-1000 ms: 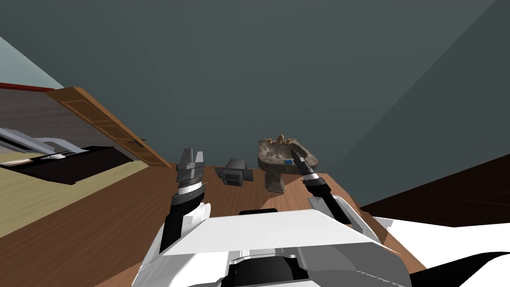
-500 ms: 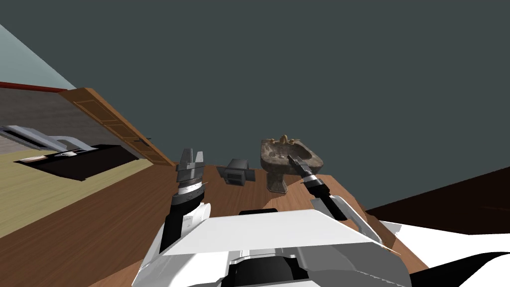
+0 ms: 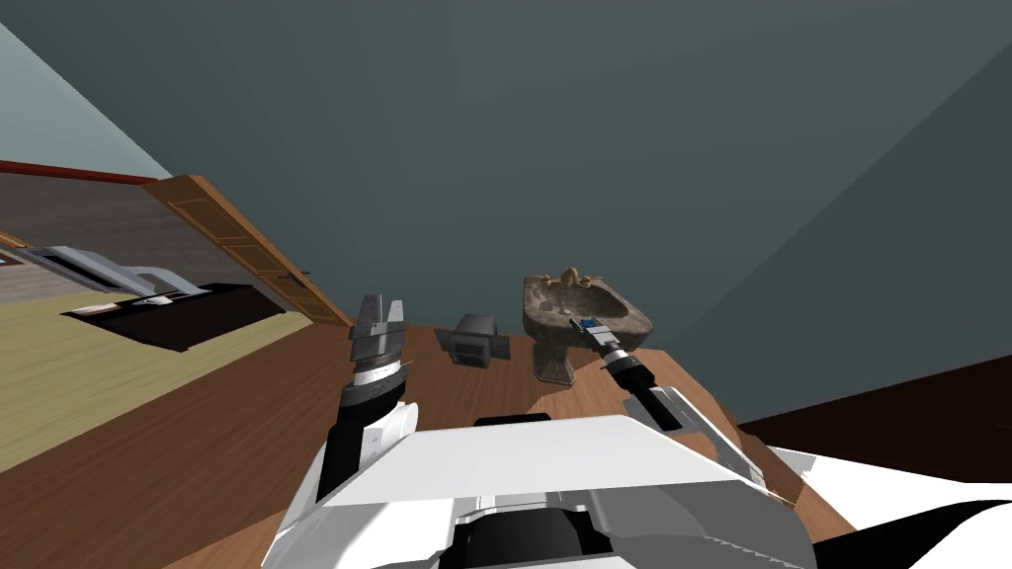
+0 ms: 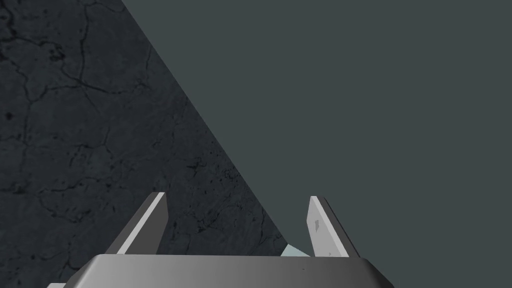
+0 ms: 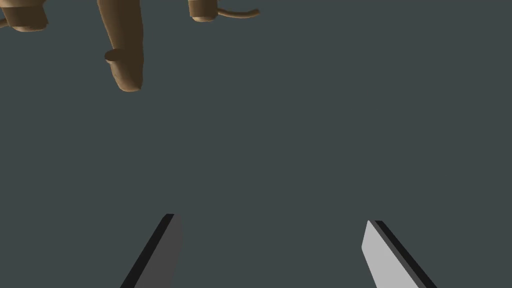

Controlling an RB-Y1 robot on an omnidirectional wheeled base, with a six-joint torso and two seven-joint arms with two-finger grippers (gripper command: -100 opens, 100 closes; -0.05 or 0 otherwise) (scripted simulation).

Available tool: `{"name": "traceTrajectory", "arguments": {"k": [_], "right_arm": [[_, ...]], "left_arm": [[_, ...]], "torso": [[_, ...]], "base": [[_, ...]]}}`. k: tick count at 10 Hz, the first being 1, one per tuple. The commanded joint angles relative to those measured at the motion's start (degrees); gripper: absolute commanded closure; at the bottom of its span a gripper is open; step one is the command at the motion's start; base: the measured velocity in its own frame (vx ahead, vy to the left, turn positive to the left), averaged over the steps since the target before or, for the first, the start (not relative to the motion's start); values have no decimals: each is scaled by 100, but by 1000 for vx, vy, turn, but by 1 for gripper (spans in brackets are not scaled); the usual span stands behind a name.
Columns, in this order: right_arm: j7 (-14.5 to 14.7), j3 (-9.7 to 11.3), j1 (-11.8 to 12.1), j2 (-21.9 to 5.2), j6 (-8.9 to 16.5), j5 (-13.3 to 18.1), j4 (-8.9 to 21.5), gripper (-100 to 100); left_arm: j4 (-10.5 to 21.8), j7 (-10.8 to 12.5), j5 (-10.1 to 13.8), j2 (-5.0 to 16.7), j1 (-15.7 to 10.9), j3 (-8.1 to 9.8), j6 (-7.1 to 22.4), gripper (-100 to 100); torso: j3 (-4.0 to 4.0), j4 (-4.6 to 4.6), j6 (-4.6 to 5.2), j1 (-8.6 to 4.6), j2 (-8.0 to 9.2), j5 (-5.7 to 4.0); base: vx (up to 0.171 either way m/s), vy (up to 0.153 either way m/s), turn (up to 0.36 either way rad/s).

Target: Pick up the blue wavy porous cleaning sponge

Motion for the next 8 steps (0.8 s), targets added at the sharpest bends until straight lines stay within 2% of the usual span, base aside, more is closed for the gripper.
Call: {"name": "traceTrajectory", "arguments": {"k": [1, 4, 5, 7, 8], "right_arm": [[286, -24, -24, -186, 149, 286, 244, -100], [678, -57, -56, -454, 353, 707, 581, -100], [678, -57, -56, -454, 353, 707, 581, -100], [1019, -89, -91, -738, 559, 1072, 933, -100], [1048, -89, -91, -738, 559, 1105, 933, -100]], "left_arm": [[0, 0, 0, 0, 0, 0, 0, 0], [0, 0, 0, 0, 0, 0, 0, 0], [0, 0, 0, 0, 0, 0, 0, 0], [0, 0, 0, 0, 0, 0, 0, 0], [0, 0, 0, 0, 0, 0, 0, 0]], "torso": [[0, 0, 0, 0, 0, 0], [-1, 0, 0, 8, -2, 3], [-1, 0, 0, 1, -2, 1], [0, 0, 0, -1, -1, 0], [-1, 0, 0, 4, -1, 1]], "base": [[19, 48, 48], [13, 60, 34], [8, 27, 16], [10, 48, 47], [7, 43, 10]]}}
